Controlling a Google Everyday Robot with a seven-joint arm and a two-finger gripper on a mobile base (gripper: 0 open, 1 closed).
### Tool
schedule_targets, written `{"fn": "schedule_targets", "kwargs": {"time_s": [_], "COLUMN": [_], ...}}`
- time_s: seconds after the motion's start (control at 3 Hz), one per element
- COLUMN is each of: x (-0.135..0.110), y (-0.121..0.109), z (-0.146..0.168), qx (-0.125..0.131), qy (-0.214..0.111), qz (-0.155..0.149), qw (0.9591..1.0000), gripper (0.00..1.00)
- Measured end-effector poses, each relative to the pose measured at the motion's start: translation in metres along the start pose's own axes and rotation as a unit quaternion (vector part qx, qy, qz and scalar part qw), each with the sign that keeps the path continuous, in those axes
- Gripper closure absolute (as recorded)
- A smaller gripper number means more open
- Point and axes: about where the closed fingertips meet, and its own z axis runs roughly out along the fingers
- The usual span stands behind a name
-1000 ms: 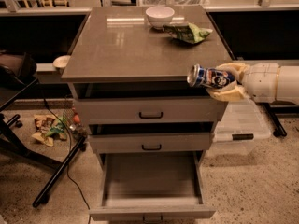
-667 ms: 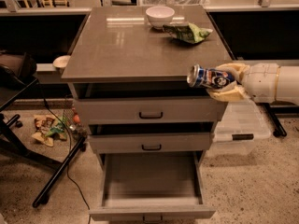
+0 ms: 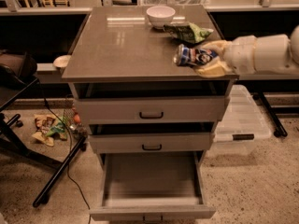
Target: Pick pepsi can from bottom drawer and place on counter
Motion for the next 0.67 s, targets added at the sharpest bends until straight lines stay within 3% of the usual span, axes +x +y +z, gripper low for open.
{"fn": "schedule_targets", "kwargs": {"time_s": [0.67], "x": [-0.019], "y": [-0.06], "z": [0.085], "qx": [-0.014], "qy": [0.025], "qz": [0.013], "qw": [0.9995], "gripper": [1.0]}}
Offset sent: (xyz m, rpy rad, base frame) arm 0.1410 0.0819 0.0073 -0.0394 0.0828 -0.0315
